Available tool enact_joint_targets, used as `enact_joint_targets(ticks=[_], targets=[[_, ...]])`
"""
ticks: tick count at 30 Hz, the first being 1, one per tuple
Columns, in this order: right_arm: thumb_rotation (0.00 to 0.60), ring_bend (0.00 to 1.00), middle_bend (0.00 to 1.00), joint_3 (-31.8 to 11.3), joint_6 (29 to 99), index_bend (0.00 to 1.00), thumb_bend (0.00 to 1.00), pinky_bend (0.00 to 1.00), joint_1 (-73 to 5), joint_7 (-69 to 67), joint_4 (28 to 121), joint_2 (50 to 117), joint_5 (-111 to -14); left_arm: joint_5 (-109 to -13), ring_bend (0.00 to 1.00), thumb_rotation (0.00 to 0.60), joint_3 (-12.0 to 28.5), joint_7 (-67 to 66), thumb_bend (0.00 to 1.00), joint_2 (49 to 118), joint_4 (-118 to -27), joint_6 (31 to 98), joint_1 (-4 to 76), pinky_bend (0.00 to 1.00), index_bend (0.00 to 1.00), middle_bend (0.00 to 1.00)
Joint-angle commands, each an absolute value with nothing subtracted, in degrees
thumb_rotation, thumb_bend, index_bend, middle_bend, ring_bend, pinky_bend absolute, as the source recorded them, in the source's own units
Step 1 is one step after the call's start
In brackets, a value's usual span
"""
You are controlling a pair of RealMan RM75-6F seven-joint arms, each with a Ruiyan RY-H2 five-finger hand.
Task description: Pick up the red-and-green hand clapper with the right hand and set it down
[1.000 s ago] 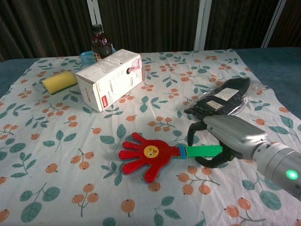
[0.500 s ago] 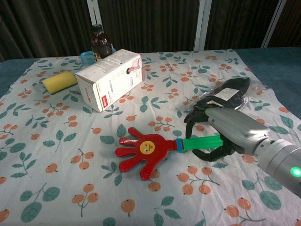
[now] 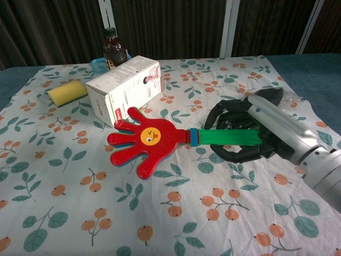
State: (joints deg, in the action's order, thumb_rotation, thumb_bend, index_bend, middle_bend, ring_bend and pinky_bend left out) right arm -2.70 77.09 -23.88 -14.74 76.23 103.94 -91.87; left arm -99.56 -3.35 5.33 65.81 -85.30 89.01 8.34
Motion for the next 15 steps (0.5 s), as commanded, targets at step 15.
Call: enact_joint_targets(ticks=[15], targets=[[0.6, 0.86, 0.72, -2.8, 88.86, 0.91, 0.54, 0.9, -21.59, -41.84, 82.97, 96.26, -96.88, -99.12, 0.0, 0.6, -3.16, 4.43, 0.37, 66.07, -85.58, 88.46, 8.47, 0.09, 0.0, 0.0]])
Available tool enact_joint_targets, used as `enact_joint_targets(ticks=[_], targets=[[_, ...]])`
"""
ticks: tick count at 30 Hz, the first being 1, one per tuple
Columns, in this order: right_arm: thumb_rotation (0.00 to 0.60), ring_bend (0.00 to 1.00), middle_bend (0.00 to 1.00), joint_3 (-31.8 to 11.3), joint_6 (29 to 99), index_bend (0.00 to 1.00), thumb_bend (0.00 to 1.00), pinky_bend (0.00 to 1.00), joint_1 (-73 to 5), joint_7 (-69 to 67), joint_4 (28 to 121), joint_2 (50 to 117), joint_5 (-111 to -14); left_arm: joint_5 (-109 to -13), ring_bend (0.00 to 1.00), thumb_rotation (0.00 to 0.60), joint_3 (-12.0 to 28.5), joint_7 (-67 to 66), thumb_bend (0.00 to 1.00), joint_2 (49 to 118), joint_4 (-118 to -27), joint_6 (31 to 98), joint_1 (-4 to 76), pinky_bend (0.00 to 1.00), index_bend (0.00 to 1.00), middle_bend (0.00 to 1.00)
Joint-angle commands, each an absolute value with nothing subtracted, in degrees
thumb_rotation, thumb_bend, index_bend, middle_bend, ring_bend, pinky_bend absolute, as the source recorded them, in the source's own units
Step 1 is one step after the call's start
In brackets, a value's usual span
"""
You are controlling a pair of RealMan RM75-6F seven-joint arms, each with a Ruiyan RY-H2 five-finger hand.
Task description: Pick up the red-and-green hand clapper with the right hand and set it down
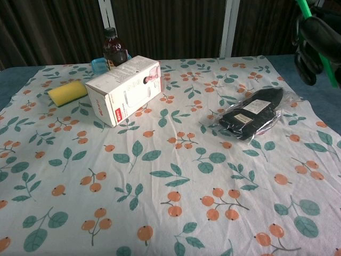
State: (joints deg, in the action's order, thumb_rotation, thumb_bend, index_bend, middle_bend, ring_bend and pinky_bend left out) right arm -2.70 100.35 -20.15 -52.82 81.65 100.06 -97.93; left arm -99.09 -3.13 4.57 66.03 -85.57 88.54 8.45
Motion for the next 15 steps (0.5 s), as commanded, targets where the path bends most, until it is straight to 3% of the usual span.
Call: enact_joint_targets(ticks=[1, 8, 12, 15], targets=[[0.6, 0.86, 0.72, -2.92, 86.41, 0.91, 0.54, 0.9, -22.18, -37.47, 82.5, 96.06, -95.88, -99.15, 0.0, 0.6, -3.18, 4.34, 0.37, 66.09, -85.62, 88.41, 8.48, 0.09, 0.0, 0.0], [0.6, 0.87, 0.73, -0.86, 68.4, 0.92, 0.54, 0.91, -25.33, -13.75, 88.67, 89.58, -87.09, -98.85, 0.0, 0.6, -3.09, 4.2, 0.37, 66.14, -85.62, 88.06, 8.59, 0.09, 0.0, 0.0], [0.6, 0.87, 0.73, -1.6, 71.81, 0.93, 0.54, 0.91, -24.26, -16.82, 92.73, 89.1, -88.75, -98.75, 0.0, 0.6, -3.02, 4.26, 0.37, 66.12, -85.61, 88.1, 8.58, 0.09, 0.0, 0.0], [0.6, 0.87, 0.73, -1.61, 77.41, 0.93, 0.54, 0.91, -22.75, -30.18, 94.59, 89.63, -92.49, -98.87, 0.0, 0.6, -3.03, 4.18, 0.37, 66.14, -85.6, 88.21, 8.56, 0.09, 0.0, 0.0]])
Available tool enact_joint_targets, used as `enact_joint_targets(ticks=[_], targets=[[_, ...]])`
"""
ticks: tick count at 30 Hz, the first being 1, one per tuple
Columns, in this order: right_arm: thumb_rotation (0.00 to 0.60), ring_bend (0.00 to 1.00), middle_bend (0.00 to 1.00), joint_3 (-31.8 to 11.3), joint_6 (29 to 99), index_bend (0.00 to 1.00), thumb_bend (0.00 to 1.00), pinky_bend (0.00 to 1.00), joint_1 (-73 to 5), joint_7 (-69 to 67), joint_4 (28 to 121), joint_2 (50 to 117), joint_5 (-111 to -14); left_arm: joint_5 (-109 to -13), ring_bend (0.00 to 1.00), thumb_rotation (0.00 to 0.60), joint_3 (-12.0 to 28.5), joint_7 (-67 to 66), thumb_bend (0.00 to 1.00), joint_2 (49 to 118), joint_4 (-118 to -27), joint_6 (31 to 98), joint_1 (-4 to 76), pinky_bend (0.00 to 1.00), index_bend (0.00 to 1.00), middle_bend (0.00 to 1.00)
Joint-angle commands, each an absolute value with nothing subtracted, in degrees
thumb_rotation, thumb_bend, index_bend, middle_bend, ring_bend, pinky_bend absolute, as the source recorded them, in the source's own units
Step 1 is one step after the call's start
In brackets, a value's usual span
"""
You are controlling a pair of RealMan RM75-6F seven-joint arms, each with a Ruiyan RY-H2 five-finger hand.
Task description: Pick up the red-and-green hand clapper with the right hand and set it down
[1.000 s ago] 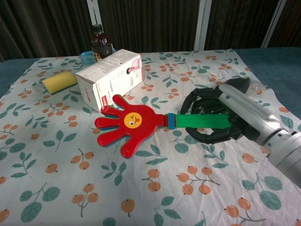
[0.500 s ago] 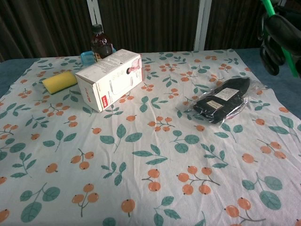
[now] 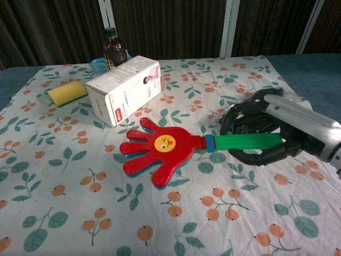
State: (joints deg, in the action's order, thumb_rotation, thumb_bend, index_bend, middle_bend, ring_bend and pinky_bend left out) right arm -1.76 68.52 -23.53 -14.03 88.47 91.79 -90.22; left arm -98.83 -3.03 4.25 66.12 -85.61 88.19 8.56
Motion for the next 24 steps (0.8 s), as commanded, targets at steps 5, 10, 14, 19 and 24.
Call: enact_joint_targets(ticks=[5, 10, 14, 19, 24], targets=[[0.6, 0.87, 0.73, -0.48, 87.34, 0.93, 0.54, 0.91, -20.25, -60.76, 98.08, 87.33, -97.82, -98.88, 0.0, 0.6, -3.14, 3.84, 0.37, 66.2, -85.71, 87.85, 8.66, 0.09, 0.0, 0.0], [0.6, 0.87, 0.73, -2.82, 96.44, 0.93, 0.54, 0.91, -16.85, -71.28, 96.52, 89.49, -97.28, -98.92, 0.0, 0.6, -3.1, 3.65, 0.37, 66.24, -85.78, 88.05, 8.59, 0.09, 0.0, 0.0], [0.6, 0.87, 0.73, -2.17, 93.61, 0.92, 0.54, 0.91, -17.62, -70.04, 94.71, 89.08, -96.9, -98.79, 0.0, 0.6, -3.03, 3.58, 0.37, 66.31, -85.78, 88.0, 8.59, 0.09, 0.0, 0.0], [0.6, 0.87, 0.73, -2.56, 89.63, 0.92, 0.54, 0.91, -18.83, -61.29, 92.11, 89.97, -95.51, -98.86, 0.0, 0.6, -3.05, 3.43, 0.37, 66.37, -85.83, 87.94, 8.63, 0.09, 0.0, 0.0], [0.6, 0.87, 0.73, -1.62, 78.64, 0.93, 0.54, 0.91, -22.6, -33.14, 83.57, 94.55, -94.39, -98.84, 0.0, 0.6, -3.03, 3.49, 0.37, 66.45, -85.72, 87.85, 8.7, 0.09, 0.0, 0.0]])
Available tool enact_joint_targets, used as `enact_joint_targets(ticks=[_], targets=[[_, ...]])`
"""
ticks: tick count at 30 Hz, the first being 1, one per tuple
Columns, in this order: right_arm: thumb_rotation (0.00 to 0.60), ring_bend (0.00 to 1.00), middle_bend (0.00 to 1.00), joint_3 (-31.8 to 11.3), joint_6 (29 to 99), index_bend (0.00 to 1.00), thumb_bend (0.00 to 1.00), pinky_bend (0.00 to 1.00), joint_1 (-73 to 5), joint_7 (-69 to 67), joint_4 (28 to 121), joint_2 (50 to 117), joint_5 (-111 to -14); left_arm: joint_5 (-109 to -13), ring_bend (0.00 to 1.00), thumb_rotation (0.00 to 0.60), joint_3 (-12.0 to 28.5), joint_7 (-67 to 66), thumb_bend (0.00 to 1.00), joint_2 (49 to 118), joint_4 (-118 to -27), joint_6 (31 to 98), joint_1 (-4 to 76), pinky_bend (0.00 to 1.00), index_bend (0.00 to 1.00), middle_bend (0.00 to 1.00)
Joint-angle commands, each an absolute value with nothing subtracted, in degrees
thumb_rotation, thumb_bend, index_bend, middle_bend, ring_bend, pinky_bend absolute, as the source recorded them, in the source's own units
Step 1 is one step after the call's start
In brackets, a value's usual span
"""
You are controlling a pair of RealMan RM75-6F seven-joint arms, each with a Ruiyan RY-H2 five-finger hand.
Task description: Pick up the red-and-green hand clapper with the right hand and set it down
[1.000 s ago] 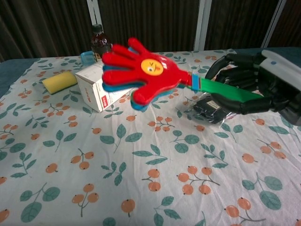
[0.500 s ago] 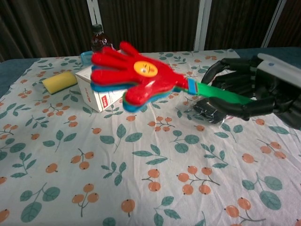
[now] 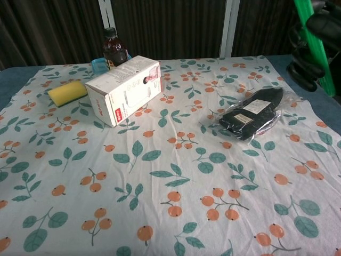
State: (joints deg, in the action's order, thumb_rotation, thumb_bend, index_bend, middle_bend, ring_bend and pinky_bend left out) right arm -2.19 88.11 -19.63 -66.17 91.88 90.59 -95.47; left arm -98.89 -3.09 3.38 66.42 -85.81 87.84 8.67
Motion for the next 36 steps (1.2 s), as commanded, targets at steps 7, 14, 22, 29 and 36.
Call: enact_joint_targets(ticks=[7, 14, 22, 29, 36], targets=[[0.6, 0.87, 0.73, -2.31, 73.6, 0.93, 0.54, 0.91, -23.07, -17.2, 84.8, 96.07, -89.9, -98.91, 0.0, 0.6, -2.99, 4.44, 0.37, 66.02, -85.68, 88.38, 8.57, 0.09, 0.0, 0.0], [0.6, 0.87, 0.73, -2.82, 73.91, 0.93, 0.54, 0.91, -23.37, -14.32, 84.45, 96.9, -90.29, -99.04, 0.0, 0.6, -3.07, 4.7, 0.37, 65.98, -85.57, 88.57, 8.48, 0.09, 0.0, 0.0], [0.6, 0.8, 0.73, -3.97, 68.47, 0.85, 0.54, 0.85, -25.42, -6.86, 81.4, 97.75, -86.74, -99.16, 0.0, 0.6, -3.13, 4.4, 0.37, 66.05, -85.66, 88.4, 8.56, 0.09, 0.0, 0.0], [0.6, 0.35, 0.36, -3.5, 60.24, 0.3, 0.52, 0.46, -27.56, -2.33, 82.8, 94.64, -82.09, -99.0, 0.0, 0.6, -3.13, 4.42, 0.37, 66.06, -85.65, 87.96, 8.73, 0.09, 0.0, 0.0], [0.6, 0.12, 0.16, -2.85, 59.64, 0.08, 0.43, 0.22, -27.33, 0.92, 87.82, 88.95, -81.24, -99.26, 0.0, 0.6, -3.16, 4.56, 0.37, 65.97, -85.73, 88.48, 8.59, 0.09, 0.0, 0.0]])
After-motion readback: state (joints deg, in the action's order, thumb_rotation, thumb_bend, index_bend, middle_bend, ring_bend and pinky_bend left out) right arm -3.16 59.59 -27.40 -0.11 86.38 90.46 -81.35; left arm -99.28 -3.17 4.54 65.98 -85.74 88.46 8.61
